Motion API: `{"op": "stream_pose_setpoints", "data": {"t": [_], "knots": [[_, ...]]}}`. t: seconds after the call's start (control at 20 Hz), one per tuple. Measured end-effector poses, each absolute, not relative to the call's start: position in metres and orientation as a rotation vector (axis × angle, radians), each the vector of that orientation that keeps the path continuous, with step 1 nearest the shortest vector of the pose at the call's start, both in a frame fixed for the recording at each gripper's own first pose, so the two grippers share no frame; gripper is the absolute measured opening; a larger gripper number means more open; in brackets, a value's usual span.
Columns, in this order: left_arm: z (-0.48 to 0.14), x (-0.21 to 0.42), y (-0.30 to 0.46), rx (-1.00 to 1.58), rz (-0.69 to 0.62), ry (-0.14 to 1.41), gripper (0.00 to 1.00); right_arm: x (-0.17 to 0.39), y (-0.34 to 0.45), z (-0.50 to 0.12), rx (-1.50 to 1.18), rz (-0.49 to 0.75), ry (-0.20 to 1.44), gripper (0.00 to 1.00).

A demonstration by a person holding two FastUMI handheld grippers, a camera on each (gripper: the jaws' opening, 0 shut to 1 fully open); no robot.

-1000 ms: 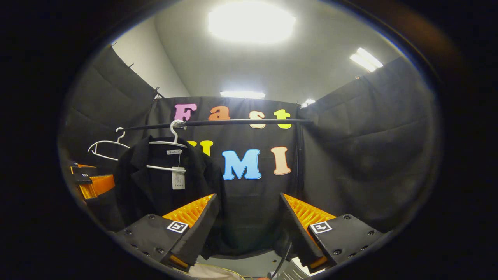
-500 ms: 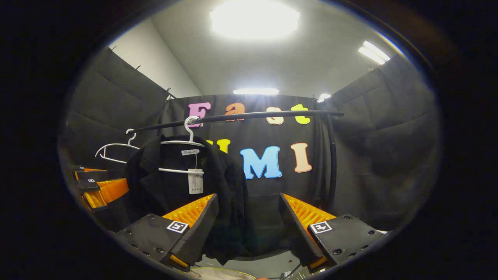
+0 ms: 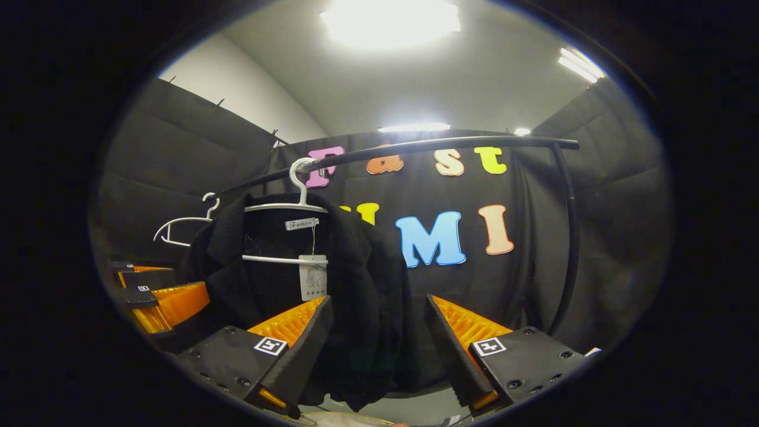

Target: Grasp the clothes on the hanger with both hands and then place them into the laundry hamper below.

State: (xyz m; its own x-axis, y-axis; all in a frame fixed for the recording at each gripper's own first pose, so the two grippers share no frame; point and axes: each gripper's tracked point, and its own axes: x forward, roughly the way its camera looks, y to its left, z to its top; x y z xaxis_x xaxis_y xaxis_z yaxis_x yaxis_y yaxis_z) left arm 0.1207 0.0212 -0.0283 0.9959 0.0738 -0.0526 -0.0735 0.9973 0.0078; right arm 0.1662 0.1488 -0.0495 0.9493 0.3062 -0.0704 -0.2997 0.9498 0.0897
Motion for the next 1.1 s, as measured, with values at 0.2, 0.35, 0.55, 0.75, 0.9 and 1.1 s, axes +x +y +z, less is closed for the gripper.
{"op": "stream_pose_setpoints", "data": {"t": [0.2,0.35,0.55,0.75,0.9,1.1], "knots": [[-0.040,0.140,0.018,0.011,0.102,0.075,0.97,0.190,0.165,-0.058,0.094,0.367,0.097,0.97],[-0.051,0.152,0.018,0.008,0.125,0.103,0.96,0.206,0.176,-0.065,0.103,0.409,0.110,0.97],[-0.065,0.166,0.016,0.018,0.155,0.127,0.96,0.226,0.193,-0.073,0.121,0.459,0.124,0.98],[-0.072,0.178,0.020,0.020,0.198,0.131,0.97,0.241,0.206,-0.077,0.135,0.507,0.134,0.98],[-0.082,0.186,0.024,0.018,0.229,0.144,0.97,0.258,0.217,-0.079,0.141,0.524,0.133,0.98],[-0.091,0.195,0.026,0.013,0.263,0.153,0.97,0.270,0.230,-0.085,0.149,0.543,0.146,0.97]]}}
